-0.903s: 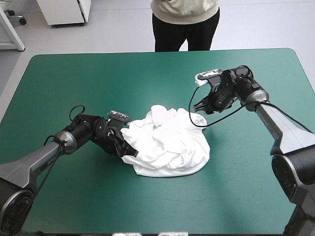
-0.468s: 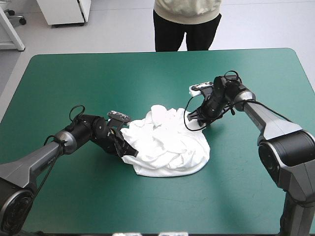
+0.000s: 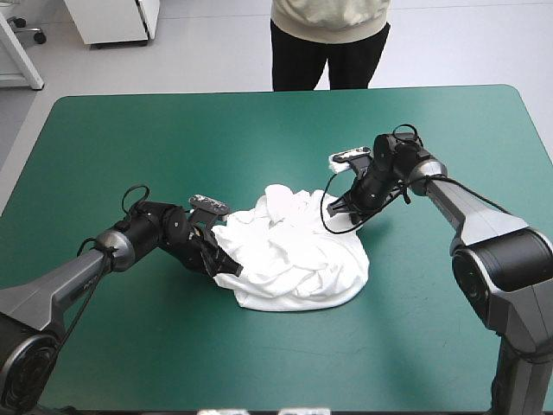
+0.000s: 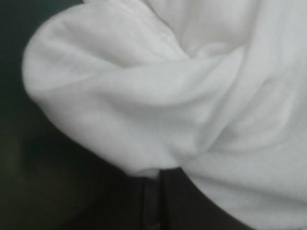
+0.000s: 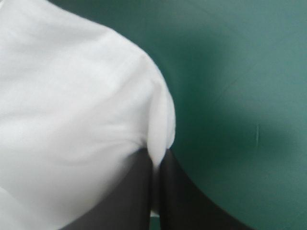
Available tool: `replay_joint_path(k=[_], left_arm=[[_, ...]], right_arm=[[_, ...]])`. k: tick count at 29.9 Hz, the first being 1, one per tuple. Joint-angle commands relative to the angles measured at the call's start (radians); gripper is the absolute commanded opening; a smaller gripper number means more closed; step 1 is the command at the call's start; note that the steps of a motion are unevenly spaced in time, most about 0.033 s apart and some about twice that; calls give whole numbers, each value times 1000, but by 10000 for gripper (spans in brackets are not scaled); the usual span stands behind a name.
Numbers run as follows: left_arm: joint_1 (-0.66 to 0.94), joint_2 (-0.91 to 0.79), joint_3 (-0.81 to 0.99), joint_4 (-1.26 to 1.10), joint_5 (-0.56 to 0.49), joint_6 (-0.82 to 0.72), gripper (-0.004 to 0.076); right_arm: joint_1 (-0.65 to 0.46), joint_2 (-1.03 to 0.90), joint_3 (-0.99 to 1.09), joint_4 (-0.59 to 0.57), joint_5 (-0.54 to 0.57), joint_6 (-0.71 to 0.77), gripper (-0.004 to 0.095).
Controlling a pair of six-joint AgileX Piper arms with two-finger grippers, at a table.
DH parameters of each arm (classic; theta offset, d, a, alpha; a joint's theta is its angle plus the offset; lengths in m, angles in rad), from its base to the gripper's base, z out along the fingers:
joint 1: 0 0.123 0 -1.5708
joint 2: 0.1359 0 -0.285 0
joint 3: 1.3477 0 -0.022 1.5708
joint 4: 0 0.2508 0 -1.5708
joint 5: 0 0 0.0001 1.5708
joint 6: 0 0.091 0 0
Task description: Fold the cloth
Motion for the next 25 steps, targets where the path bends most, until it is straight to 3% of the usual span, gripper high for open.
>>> replay_joint_path(k=[1,15,25], left_arm=[[-7,-49,-39,23,5,-2,-9],[-7,-225,-558,353,178,-103,-9],[-7,-265,-1038,454,205,-98,-9]], right_arm=[[2,-102,-24,-32,-38,24,-7],[0,-560,-86,-222,-81,91,-13],[0,-764,-389,-237,-91,51,-13]])
